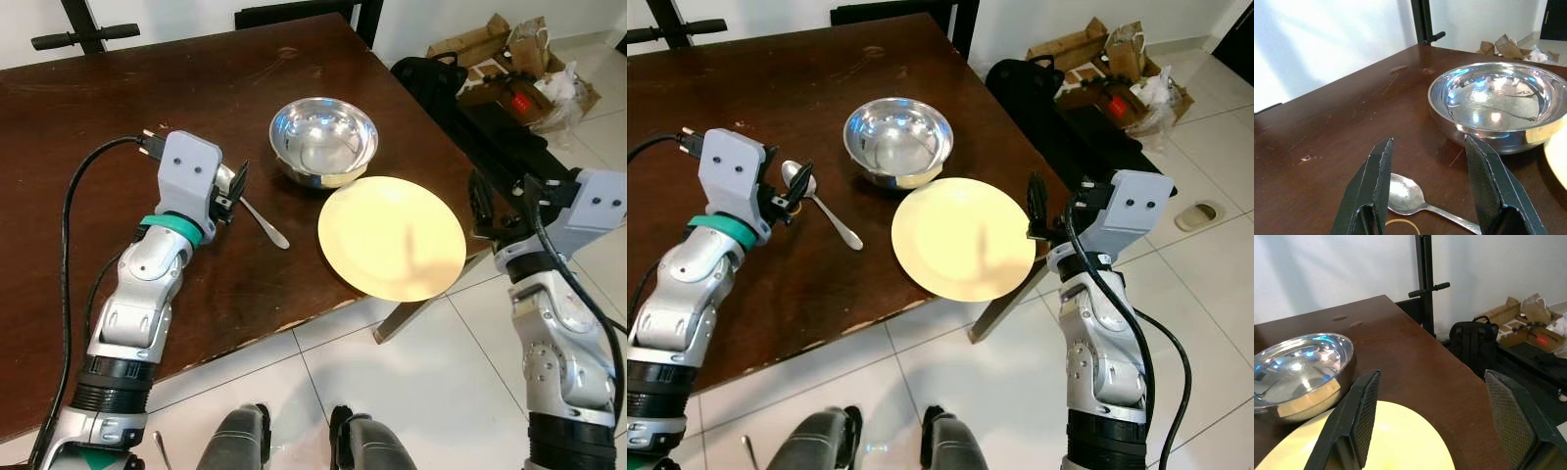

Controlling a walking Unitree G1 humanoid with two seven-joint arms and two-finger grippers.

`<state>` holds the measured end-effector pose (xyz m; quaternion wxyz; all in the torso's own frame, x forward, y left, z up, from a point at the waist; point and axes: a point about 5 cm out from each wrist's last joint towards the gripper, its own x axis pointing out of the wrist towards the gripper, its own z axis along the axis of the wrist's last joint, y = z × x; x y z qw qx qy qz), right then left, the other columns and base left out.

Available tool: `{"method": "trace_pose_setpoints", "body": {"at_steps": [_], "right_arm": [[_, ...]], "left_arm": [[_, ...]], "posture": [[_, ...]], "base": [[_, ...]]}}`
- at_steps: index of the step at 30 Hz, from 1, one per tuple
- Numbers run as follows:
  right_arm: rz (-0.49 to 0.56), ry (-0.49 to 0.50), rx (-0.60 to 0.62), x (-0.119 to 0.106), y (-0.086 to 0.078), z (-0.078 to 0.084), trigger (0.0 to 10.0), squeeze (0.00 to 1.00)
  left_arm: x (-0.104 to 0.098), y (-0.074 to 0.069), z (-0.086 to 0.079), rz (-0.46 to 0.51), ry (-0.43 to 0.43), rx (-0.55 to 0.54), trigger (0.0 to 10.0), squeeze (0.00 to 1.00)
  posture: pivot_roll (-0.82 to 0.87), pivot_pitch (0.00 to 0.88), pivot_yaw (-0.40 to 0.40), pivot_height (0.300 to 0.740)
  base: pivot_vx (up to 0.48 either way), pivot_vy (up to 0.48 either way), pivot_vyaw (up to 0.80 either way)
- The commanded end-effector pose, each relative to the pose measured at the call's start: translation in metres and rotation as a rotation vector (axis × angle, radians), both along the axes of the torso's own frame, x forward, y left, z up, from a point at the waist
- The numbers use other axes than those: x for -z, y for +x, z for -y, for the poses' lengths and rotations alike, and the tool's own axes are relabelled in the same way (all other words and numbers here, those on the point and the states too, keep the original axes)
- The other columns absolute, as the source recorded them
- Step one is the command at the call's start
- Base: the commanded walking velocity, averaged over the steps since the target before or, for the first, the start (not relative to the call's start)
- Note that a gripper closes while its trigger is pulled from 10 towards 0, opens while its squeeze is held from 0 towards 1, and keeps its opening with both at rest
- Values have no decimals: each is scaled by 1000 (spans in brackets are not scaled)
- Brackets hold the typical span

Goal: Setting the table

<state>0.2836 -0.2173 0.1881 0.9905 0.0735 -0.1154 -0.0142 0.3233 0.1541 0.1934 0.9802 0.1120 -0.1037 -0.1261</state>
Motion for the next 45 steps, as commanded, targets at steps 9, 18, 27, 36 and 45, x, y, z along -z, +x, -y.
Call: {"method": "trace_pose_setpoints", "body": {"at_steps": [9,18,27,36,45], "right_arm": [[-21,47,25,3,1,8,10000,0],[-26,41,24,3,2,9,10000,0],[-23,39,24,1,3,10,10000,0],[-24,34,20,1,3,8,10000,0],[-25,33,18,2,3,7,10000,0]], "left_arm": [[3,0,2,-32,-5,7,10000,0],[3,1,2,-36,-18,8,10000,0],[2,1,2,-30,-41,1,10000,0],[2,1,2,-30,-34,3,10000,0],[2,1,1,-32,-32,2,10000,0]], "posture": [[104,79,0,740],[100,76,-4,740],[102,73,-5,740],[104,75,-2,740],[106,74,1,740]], "base": [[0,0,0],[0,0,0],[0,0,0],[-53,0,0],[-480,0,0]]}}
